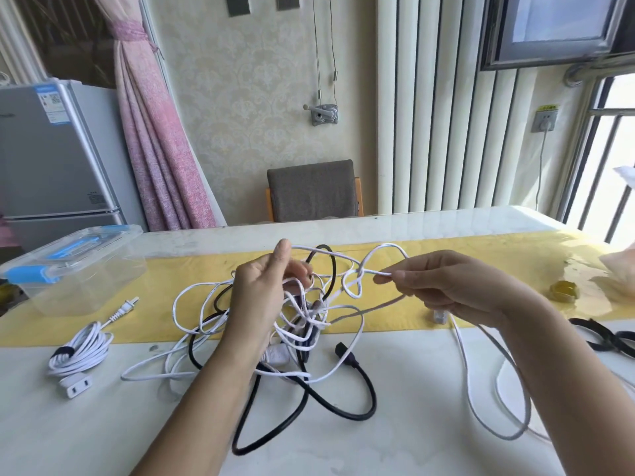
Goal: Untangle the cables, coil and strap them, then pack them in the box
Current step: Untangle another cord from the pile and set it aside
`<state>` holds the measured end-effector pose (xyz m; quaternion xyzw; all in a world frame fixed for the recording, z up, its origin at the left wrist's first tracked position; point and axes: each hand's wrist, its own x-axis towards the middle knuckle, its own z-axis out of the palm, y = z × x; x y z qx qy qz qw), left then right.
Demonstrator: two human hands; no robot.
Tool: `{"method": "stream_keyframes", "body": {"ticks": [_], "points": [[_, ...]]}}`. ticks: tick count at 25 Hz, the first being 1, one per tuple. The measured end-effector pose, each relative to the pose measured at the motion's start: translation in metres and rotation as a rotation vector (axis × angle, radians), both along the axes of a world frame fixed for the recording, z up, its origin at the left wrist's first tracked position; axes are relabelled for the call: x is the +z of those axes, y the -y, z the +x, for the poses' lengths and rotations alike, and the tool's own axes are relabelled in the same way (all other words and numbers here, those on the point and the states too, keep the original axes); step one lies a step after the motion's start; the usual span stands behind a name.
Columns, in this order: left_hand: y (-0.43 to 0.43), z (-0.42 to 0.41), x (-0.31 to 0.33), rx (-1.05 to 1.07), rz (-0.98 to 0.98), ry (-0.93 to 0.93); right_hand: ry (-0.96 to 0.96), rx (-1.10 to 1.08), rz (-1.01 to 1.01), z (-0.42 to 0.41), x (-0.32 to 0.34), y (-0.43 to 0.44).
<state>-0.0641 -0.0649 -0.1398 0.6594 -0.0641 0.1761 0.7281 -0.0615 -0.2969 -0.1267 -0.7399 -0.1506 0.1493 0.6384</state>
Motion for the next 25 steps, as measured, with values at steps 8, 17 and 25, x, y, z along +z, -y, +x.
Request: {"method": "stream_keyframes", "body": {"ticks": [8,17,25], "points": [[0.005,-0.008,0.008,-0.54,-0.009,-0.16,0.169,0.004,-0.094,-0.002,-0.006,-0.02],[-0.022,-0.011,0.027,-0.512,0.562,-0.043,0.125,-0.25,0.342,-0.005,0.008,-0.01],[-0.014,-0.021,-0.03,-0.08,1.728,-0.076,0.124,-0.489,0.865,0.004,0.015,0.016]]}}
